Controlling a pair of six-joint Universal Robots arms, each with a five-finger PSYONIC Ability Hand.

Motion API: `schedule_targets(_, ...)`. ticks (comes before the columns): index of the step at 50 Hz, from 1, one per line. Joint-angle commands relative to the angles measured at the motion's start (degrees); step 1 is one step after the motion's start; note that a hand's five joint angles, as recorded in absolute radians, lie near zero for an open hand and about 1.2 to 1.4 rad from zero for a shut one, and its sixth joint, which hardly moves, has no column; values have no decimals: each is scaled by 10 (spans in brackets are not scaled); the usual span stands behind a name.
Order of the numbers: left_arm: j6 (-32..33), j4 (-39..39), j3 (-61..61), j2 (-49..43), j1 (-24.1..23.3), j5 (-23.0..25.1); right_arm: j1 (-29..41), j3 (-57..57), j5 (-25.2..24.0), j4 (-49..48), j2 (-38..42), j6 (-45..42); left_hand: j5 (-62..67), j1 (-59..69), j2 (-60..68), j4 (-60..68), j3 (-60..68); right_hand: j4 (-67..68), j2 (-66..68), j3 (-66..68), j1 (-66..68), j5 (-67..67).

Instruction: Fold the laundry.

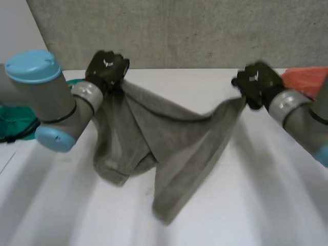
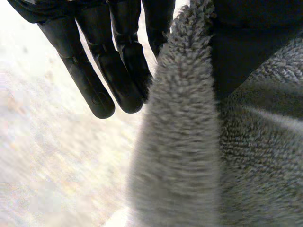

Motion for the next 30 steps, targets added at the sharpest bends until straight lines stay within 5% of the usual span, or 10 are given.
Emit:
schedule_targets(1, 51, 142, 173, -32, -9, -8, 48, -126, 101, -275, 10, 20, 144, 136, 114, 113, 118, 114, 127, 121, 159, 130)
schedule_targets(7, 22, 298, 168, 31, -18, -44, 48, -113, 104, -477, -16, 32, 144, 136, 114, 113, 118, 114, 127, 121, 159, 130)
schedule_targets(16, 26, 249, 6, 71, -16, -47, 50, -50, 87, -427, -21, 45, 144, 136, 114, 113, 118, 114, 127, 121, 159, 130)
schedule_targets(30, 33, 185, -284, 42, -23, -49, 43, 218, 30, -389, 12, 33, 144, 136, 114, 113, 118, 114, 127, 121, 159, 130)
